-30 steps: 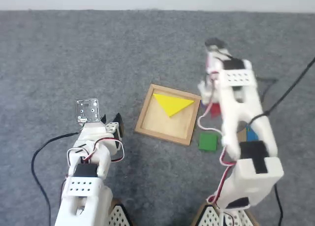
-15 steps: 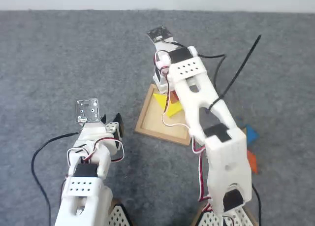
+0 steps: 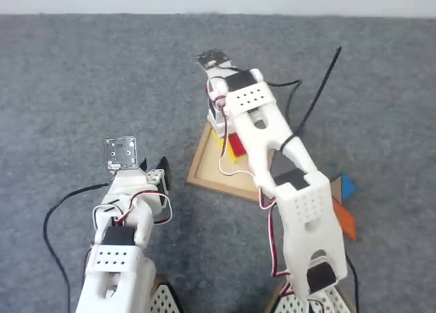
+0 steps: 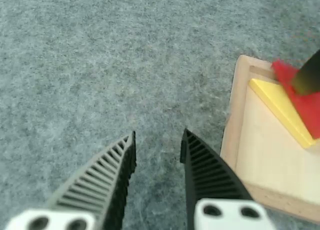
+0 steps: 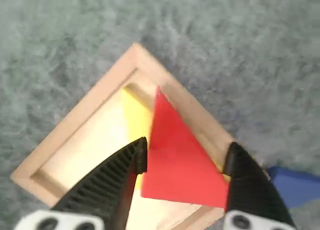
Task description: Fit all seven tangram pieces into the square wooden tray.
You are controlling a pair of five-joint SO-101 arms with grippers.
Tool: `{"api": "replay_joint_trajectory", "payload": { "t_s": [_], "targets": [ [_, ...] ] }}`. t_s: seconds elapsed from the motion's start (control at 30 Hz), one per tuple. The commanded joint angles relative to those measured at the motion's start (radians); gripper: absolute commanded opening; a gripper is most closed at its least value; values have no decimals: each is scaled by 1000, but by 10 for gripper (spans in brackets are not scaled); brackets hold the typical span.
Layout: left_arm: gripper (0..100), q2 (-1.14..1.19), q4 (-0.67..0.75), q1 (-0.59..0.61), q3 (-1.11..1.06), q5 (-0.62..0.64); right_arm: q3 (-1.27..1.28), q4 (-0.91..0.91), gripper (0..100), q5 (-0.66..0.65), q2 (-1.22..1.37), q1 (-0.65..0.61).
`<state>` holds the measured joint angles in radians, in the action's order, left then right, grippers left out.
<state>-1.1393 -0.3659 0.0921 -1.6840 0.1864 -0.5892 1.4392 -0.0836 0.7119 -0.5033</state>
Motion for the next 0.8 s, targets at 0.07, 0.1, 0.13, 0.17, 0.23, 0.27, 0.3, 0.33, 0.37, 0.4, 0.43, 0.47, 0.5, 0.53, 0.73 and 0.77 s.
{"api": "replay_joint_trajectory", "payload": {
  "t_s": [0.07, 0.1, 0.13, 0.17, 0.23, 0.27, 0.3, 0.33, 0.37, 0.4, 0.43, 0.47, 0.5, 0.53, 0.73, 0.77],
  "targets": [
    [145, -14, -8, 6, 13, 8, -170, 145, 270, -12, -19, -25],
    [145, -14, -8, 6, 13, 8, -196, 177, 270, -15, -19, -27],
    [145, -14, -8, 6, 13, 8, -222, 209, 270, -17, -19, -22],
    [145, -14, -8, 6, 13, 8, -249, 248, 270, -17, -19, -16],
    [145, -14, -8, 6, 13, 8, -295, 328, 270, -25, -19, 15],
    [145, -14, -8, 6, 13, 8, -307, 349, 270, -48, -19, 28],
    [145, -14, -8, 6, 13, 8, -304, 348, 270, -69, -19, 41],
    [145, -14, -8, 6, 13, 8, -302, 340, 270, -81, -13, 51],
    [145, -14, -8, 6, 13, 8, -301, 332, 270, -83, -7, 59],
    [145, -14, -8, 6, 13, 8, -293, 315, 270, -81, -2, 67],
    [145, -14, -8, 6, 13, 8, -288, 305, 270, -80, 4, 68],
    [145, -14, -8, 6, 13, 8, -290, 298, 270, -80, 15, 68],
    [145, -14, -8, 6, 13, 8, -290, 292, 270, -80, 24, 67],
    [145, -14, -8, 6, 13, 8, -290, 280, 270, -75, 38, 67],
    [145, -14, -8, 6, 13, 8, -290, 211, 270, 157, 120, 153],
    [145, -14, -8, 6, 13, 8, -292, 191, 270, 196, 124, 170]
  ]
}}
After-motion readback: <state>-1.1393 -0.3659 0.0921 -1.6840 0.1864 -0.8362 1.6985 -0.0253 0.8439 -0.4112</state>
